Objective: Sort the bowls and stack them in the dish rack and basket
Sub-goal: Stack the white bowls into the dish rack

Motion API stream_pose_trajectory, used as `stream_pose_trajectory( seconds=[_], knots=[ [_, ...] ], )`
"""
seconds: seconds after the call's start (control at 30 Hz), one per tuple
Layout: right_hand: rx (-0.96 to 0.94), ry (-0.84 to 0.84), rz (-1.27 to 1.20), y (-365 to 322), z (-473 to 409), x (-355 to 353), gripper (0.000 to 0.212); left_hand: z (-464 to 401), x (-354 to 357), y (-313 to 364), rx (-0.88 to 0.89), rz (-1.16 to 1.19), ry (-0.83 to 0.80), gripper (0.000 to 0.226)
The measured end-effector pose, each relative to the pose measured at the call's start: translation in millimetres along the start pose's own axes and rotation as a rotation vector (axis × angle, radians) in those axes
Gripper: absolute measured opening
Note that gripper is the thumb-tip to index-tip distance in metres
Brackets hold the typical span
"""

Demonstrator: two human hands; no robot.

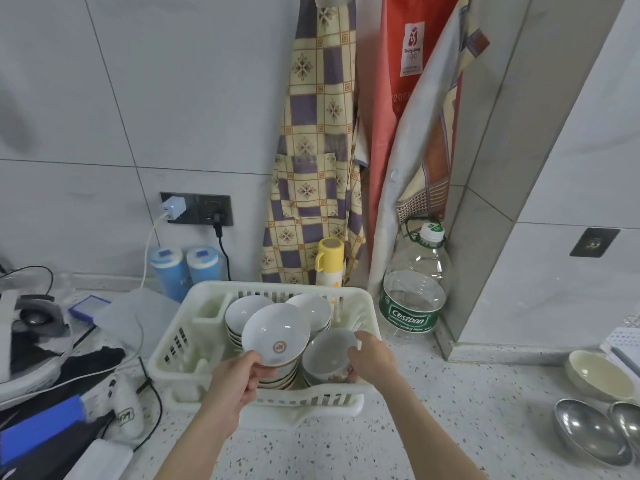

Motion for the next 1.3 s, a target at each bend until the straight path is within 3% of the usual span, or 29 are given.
stream_pose_trajectory(
  seconds=[1.03, 1.2, 1.3],
  knots=[
    [0.080, 0.020, 0.473, 13, -16, 26, 0.027, -10, 26, -7, -0.022, -0.107, -0.040, 0.016],
    [0.049, 0.045, 0.343, 11, -14, 21, 0.023, -11, 25, -3, -0.007, -0.182, -0.063, 0.018],
    [0.022, 0.104, 0.029, 16, -13, 10, 0.020, -16, 27, 1, 0.003, -0.269, -0.084, 0.018]
  ],
)
Point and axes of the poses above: each hand's wrist, its own z-axis away from the middle knuckle, its own x-axis out of the palm, y = z × x, the point moved 10 cm from there along -z, towards the middle knuckle, and after that the axes turned 1 degree about -z, right-handed, at the moved point
